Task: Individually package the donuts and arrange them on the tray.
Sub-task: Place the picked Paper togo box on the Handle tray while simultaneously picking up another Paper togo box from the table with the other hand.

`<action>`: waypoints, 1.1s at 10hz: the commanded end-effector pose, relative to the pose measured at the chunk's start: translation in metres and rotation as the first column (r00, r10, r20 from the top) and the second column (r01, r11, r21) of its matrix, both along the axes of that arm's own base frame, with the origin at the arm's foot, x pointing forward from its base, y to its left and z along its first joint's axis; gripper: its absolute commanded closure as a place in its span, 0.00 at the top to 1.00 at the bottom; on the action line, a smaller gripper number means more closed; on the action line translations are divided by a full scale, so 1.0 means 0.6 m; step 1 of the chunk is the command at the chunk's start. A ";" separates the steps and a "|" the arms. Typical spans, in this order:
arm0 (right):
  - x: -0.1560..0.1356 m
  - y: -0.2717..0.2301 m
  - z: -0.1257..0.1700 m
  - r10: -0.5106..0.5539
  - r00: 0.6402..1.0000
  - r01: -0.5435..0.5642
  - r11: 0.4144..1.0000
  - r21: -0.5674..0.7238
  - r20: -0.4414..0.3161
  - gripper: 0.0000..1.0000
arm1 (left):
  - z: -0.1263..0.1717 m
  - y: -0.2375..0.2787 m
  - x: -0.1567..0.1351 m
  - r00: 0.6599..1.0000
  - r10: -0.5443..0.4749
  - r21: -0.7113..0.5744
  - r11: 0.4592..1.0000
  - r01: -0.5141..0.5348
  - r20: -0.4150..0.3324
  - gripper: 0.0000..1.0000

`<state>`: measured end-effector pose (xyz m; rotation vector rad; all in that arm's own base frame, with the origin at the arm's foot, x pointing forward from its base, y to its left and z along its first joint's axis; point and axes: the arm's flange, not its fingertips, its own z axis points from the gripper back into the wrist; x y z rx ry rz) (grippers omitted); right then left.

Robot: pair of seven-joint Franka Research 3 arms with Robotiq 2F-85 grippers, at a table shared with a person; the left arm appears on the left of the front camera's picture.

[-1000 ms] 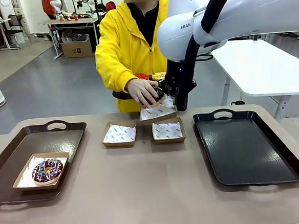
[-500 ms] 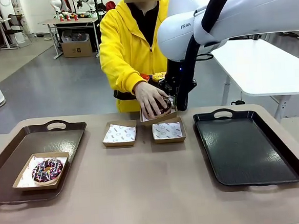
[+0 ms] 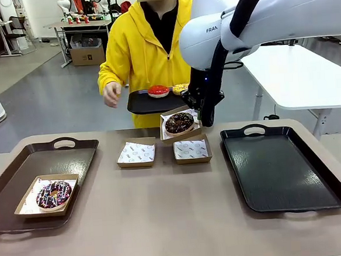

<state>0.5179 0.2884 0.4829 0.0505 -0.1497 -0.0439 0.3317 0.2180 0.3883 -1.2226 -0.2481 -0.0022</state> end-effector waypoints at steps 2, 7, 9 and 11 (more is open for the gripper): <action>-0.007 -0.006 -0.001 -0.003 1.000 0.003 1.000 -0.001 -0.001 0.00 | 0.002 0.002 -0.002 1.000 0.001 -0.008 1.000 -0.001 0.001 0.88; -0.039 -0.063 0.016 0.075 0.997 -0.074 0.997 0.016 -0.023 0.01 | 0.034 -0.027 0.034 0.998 -0.066 0.040 0.997 0.066 -0.004 0.88; -0.088 -0.155 0.026 0.089 0.992 -0.085 0.995 0.043 -0.092 0.01 | 0.084 -0.097 0.069 0.990 -0.140 0.168 0.976 0.138 0.001 0.88; -0.131 -0.231 0.028 0.052 0.993 -0.051 0.999 0.017 -0.106 0.01 | 0.131 -0.167 0.120 0.982 -0.188 0.283 0.941 0.187 -0.021 0.88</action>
